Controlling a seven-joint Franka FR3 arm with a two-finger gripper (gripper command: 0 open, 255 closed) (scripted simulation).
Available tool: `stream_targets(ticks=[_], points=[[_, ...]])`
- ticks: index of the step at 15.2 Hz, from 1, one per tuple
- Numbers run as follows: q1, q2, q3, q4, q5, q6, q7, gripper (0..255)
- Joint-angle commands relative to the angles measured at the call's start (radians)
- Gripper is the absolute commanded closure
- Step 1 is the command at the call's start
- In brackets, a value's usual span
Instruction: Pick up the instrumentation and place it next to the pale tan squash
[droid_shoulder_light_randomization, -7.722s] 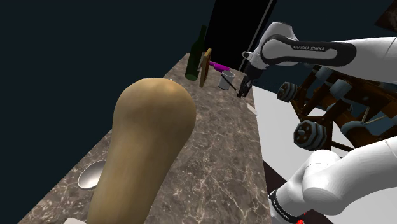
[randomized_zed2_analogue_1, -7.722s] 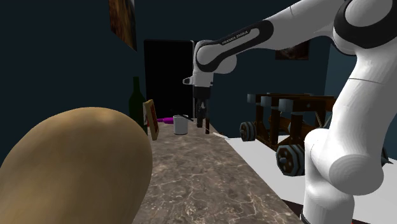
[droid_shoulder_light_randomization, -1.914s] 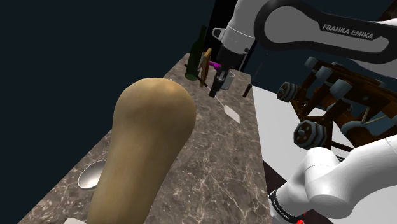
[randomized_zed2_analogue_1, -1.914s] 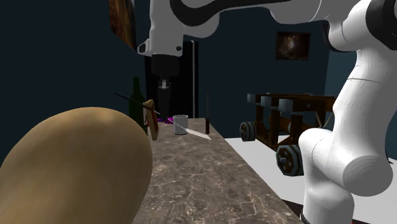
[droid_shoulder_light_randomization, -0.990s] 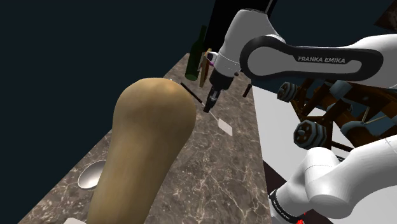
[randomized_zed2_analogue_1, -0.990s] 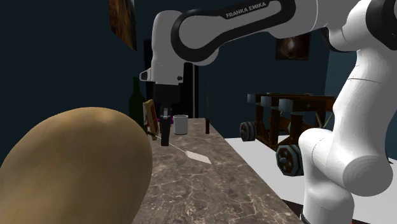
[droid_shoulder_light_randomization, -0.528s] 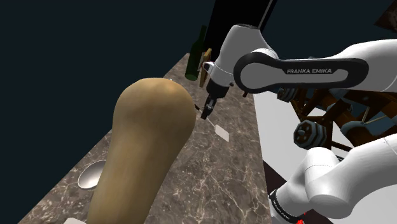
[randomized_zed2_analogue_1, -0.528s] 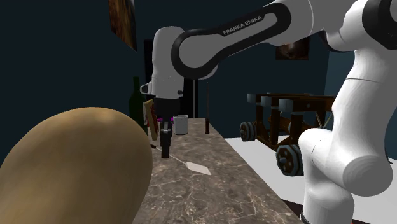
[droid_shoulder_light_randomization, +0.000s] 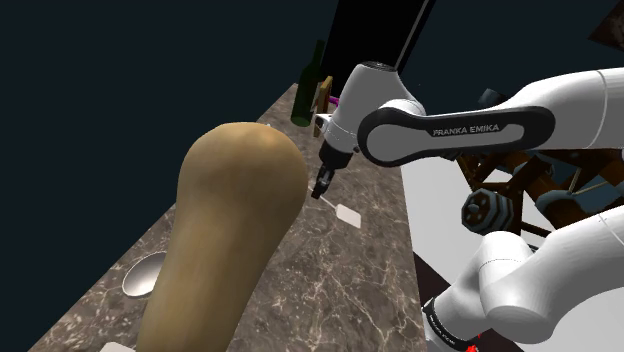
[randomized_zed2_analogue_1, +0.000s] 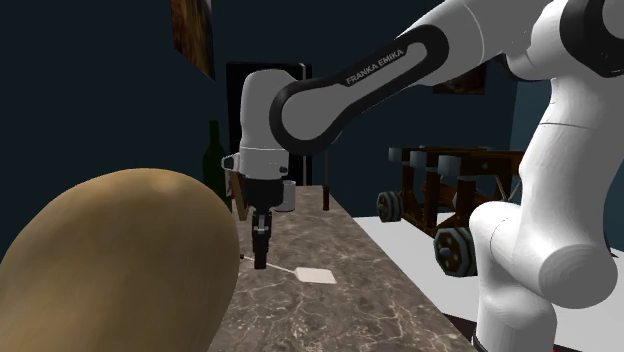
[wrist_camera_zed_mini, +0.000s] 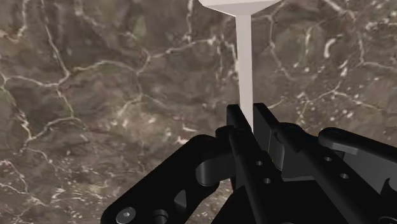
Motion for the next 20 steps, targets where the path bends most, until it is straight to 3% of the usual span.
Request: stream_targets(ticks=[1, 3, 11, 12, 17, 20], points=[[0.001, 0.011, 0.001, -0.018, 0.001, 0.029, 0.001, 255], [0.001, 0.025, 0.001, -0.038, 0.001, 0.064, 0.0, 255], [0.001, 0.025, 0.001, -0.038, 0.001, 0.064, 0.0, 255], [0.001, 0.025, 0.001, -0.038, 0.001, 0.064, 0.0, 0], [0.001, 0.025, 0.001, -0.038, 0.001, 0.064, 0.0, 0], [0.0, -0.024, 0.0, 0.021, 0.0, -0.044, 0.001, 0]])
